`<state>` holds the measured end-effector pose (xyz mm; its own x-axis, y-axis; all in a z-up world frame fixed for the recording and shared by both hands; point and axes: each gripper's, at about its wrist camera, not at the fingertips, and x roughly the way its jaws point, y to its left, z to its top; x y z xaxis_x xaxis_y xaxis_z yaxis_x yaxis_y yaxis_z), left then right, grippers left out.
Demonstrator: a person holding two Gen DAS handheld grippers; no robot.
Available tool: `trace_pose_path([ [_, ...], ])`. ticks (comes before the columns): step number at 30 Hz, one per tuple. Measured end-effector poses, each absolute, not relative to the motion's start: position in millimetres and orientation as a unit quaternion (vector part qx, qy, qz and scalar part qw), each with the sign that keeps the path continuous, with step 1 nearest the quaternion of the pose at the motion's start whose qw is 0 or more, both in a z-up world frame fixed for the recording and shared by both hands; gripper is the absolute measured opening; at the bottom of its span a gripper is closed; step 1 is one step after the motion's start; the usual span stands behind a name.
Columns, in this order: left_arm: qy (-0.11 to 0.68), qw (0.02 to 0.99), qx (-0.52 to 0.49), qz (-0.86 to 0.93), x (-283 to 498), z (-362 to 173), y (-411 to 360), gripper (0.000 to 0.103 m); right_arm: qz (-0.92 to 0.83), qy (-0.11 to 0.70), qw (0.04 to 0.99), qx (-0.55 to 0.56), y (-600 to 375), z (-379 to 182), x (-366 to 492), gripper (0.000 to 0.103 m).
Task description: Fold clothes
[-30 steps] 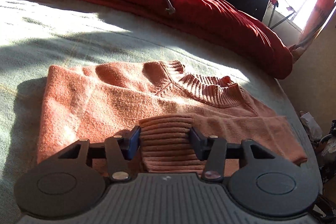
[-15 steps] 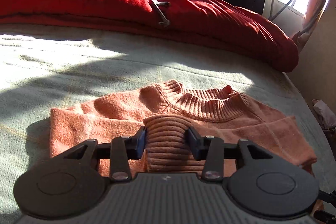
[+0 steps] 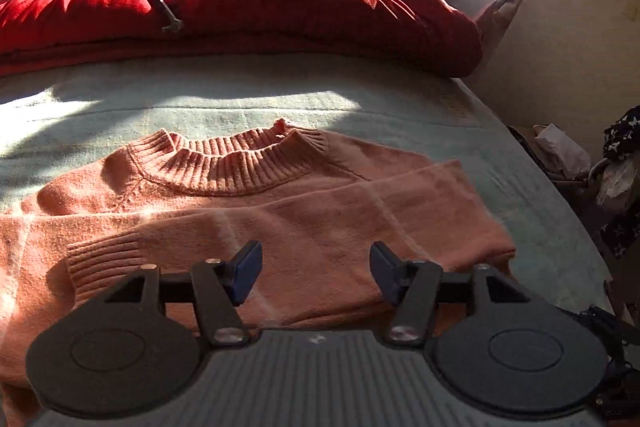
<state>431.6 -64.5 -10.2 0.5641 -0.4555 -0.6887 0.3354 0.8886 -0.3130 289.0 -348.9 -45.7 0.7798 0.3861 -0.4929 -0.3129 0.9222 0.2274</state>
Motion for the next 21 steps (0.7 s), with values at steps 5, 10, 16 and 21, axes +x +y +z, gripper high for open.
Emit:
trace_pose_path([
  [5,0.409,0.849,-0.095,-0.322,420,-15,-146,0.059,0.173,0.272,0.945,0.064,-361,-44,289,0.08],
  [10,0.426,0.837,-0.097,-0.328,420,-23,-202,0.059,0.178,0.282,0.94,0.08,-371,-50,293,0.08],
  [16,0.441,0.816,-0.1,-0.361,401,-30,-223,0.069,0.191,0.284,0.936,0.085,-378,-54,294,0.08],
  [21,0.435,0.829,-0.095,-0.337,414,-50,-237,0.068,0.2,0.287,0.931,0.102,-381,-60,295,0.08],
])
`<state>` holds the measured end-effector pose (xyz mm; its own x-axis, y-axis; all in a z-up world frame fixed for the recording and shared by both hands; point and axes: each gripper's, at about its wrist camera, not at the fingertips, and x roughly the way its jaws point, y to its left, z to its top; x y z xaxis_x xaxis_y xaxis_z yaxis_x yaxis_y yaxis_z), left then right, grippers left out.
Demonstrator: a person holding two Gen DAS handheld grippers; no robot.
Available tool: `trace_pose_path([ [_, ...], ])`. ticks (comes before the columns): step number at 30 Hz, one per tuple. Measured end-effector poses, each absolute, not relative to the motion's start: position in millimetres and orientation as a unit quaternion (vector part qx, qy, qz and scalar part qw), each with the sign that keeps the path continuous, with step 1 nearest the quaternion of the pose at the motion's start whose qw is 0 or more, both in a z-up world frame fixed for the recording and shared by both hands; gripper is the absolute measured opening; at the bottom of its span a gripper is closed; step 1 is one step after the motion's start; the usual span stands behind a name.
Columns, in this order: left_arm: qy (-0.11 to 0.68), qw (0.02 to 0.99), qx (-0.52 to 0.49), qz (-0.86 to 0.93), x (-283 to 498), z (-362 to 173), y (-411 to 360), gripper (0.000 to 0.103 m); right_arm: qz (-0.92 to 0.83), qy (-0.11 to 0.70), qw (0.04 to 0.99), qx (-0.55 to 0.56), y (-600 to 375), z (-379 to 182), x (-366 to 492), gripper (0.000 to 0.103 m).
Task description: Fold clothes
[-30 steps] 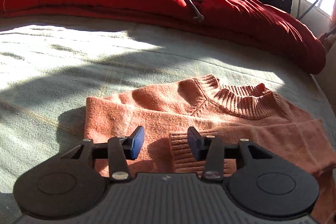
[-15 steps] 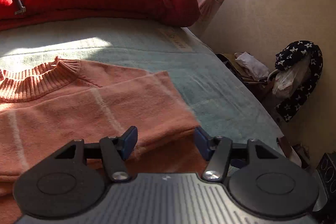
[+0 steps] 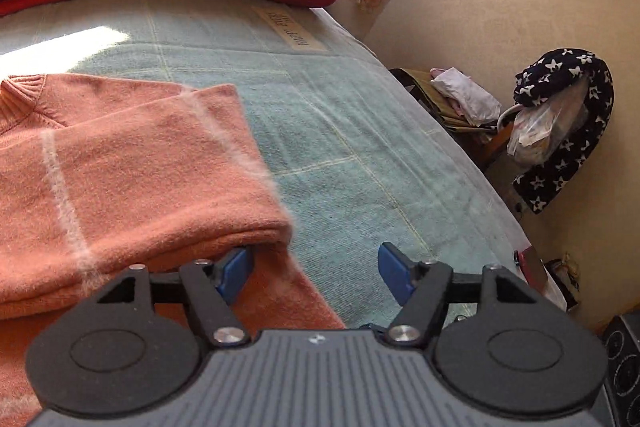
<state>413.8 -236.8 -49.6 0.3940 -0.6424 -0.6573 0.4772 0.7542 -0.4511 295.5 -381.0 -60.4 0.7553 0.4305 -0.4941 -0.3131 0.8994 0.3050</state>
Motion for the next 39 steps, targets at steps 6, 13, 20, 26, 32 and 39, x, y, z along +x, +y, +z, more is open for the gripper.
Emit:
trace_pose_path([
  [6,0.432,0.819,-0.098,-0.366,424,-60,-254,0.075,0.207,0.291,0.928,0.107,-385,-66,298,0.08],
  [13,0.447,0.804,-0.084,-0.383,425,-60,-257,0.08,0.204,0.312,0.922,0.109,-387,-72,305,0.081],
  [20,0.394,0.818,-0.081,-0.411,405,-9,-223,0.082,0.202,0.288,0.931,0.101,-385,-65,301,0.081],
  [26,0.444,0.809,-0.125,-0.365,447,-45,-223,0.08,0.238,0.232,0.94,0.074,-372,-49,283,0.081],
  [32,0.476,0.771,-0.11,-0.408,453,-60,-238,0.081,0.266,0.286,0.92,0.04,-358,-60,294,0.081],
  [39,0.445,0.79,-0.114,-0.406,442,-35,-215,0.083,0.265,0.297,0.917,0.022,-350,-62,294,0.083],
])
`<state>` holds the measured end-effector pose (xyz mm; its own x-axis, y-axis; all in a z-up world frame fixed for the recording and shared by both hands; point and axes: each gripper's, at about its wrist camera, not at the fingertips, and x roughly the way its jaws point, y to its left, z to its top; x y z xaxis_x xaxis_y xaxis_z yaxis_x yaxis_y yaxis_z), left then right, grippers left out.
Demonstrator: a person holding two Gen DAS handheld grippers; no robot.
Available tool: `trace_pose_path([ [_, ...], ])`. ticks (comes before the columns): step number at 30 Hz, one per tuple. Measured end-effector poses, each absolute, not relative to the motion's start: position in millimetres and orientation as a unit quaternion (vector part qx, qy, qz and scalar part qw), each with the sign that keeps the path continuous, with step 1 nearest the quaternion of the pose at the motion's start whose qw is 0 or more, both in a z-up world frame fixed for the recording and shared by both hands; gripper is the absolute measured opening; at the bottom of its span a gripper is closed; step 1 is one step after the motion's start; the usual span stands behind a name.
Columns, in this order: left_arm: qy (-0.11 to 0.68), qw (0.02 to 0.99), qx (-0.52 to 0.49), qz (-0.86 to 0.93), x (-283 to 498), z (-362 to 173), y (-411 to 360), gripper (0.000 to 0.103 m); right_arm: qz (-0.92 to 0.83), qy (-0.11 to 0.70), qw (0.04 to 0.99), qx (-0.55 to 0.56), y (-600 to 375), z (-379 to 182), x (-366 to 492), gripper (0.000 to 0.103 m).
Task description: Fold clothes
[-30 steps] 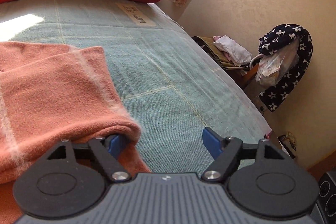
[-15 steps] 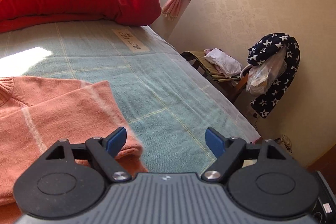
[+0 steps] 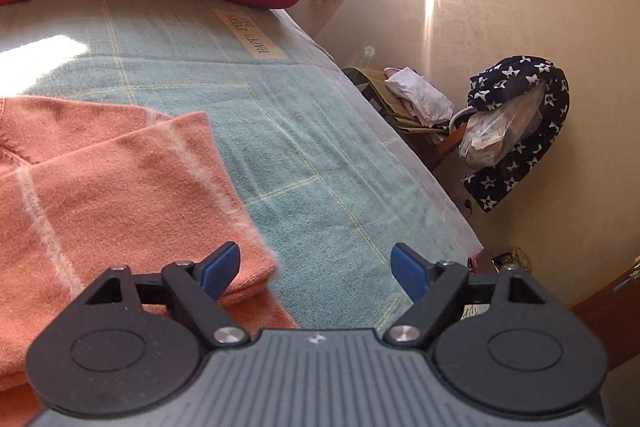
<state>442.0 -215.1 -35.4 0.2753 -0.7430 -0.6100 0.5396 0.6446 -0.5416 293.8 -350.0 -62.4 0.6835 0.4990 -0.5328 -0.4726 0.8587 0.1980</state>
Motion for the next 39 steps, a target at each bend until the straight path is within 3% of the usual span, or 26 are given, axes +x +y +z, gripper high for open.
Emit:
trace_pose_path([
  [4,0.493,0.771,-0.118,-0.386,450,-58,-213,0.081,0.268,0.288,0.919,0.012,-346,-58,288,0.086],
  [11,0.433,0.805,-0.126,-0.386,480,-24,-223,0.083,0.272,0.294,0.916,-0.017,-336,-62,286,0.09],
  [16,0.472,0.795,-0.124,-0.362,525,-60,-247,0.082,0.281,0.298,0.912,-0.007,-339,-65,288,0.093],
  [23,0.46,0.807,-0.115,-0.352,554,-75,-268,0.082,0.295,0.304,0.906,-0.012,-335,-70,289,0.103],
  [30,0.44,0.825,-0.101,-0.34,537,-46,-250,0.083,0.293,0.305,0.906,-0.017,-334,-70,286,0.103],
  [36,0.455,0.835,-0.087,-0.297,544,-68,-241,0.083,0.289,0.306,0.907,-0.027,-330,-73,283,0.103],
  [39,0.449,0.839,-0.08,-0.295,535,-51,-236,0.082,0.288,0.314,0.904,-0.032,-328,-75,286,0.103],
])
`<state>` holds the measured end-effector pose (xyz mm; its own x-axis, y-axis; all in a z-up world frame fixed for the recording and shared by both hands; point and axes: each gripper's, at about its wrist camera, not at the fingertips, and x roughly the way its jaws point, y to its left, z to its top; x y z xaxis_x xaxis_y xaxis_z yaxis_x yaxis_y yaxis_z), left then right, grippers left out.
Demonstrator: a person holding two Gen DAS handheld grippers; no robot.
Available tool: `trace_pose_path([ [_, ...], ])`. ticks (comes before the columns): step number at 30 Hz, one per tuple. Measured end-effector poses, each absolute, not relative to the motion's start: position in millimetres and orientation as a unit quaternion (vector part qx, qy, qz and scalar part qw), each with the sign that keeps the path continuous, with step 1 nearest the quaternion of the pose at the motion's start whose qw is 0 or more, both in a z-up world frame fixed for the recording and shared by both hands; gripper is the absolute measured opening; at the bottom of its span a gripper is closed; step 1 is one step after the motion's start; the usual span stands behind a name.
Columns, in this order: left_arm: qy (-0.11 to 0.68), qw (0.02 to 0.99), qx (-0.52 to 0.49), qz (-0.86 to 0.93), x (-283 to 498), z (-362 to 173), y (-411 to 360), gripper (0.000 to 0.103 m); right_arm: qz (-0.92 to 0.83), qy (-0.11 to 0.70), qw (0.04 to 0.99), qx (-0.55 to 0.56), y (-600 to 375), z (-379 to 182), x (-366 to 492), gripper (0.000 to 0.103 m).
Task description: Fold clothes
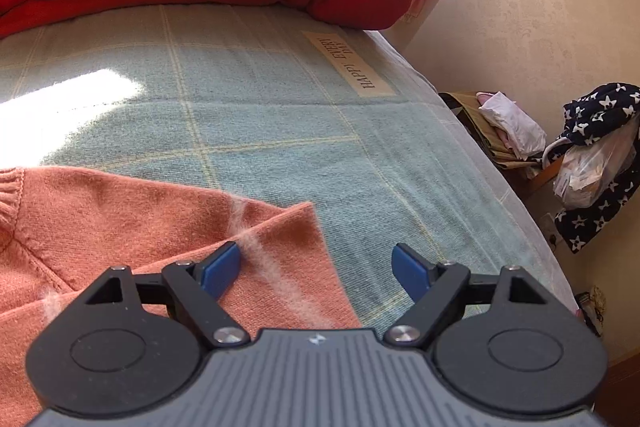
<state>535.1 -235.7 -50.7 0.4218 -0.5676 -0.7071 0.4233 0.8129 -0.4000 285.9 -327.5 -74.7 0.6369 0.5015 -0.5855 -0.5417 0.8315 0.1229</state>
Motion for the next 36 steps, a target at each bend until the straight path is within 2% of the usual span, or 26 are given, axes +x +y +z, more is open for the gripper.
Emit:
trace_pose_path([
  [6,0.437,0.852,-0.046,-0.283,501,7,-205,0.082,0.289,0.315,0.904,-0.022,-331,-76,288,0.103],
  [12,0.426,0.87,0.012,-0.248,421,82,-126,0.085,0.271,0.321,0.907,0.014,-336,-57,284,0.103],
  [17,0.43,0.878,0.054,-0.204,351,106,-65,0.087,0.227,0.328,0.917,0.021,-328,-27,252,0.103],
  [23,0.422,0.882,0.053,-0.202,276,62,-30,0.087,0.19,0.334,0.921,-0.069,-298,-15,199,0.103],
  [31,0.396,0.899,0.056,-0.178,214,-25,-30,0.087,0.151,0.38,0.909,-0.078,-264,-62,188,0.103],
  [36,0.406,0.9,0.028,-0.156,186,-62,-22,0.087,0.135,0.364,0.92,-0.043,-270,-73,181,0.103],
])
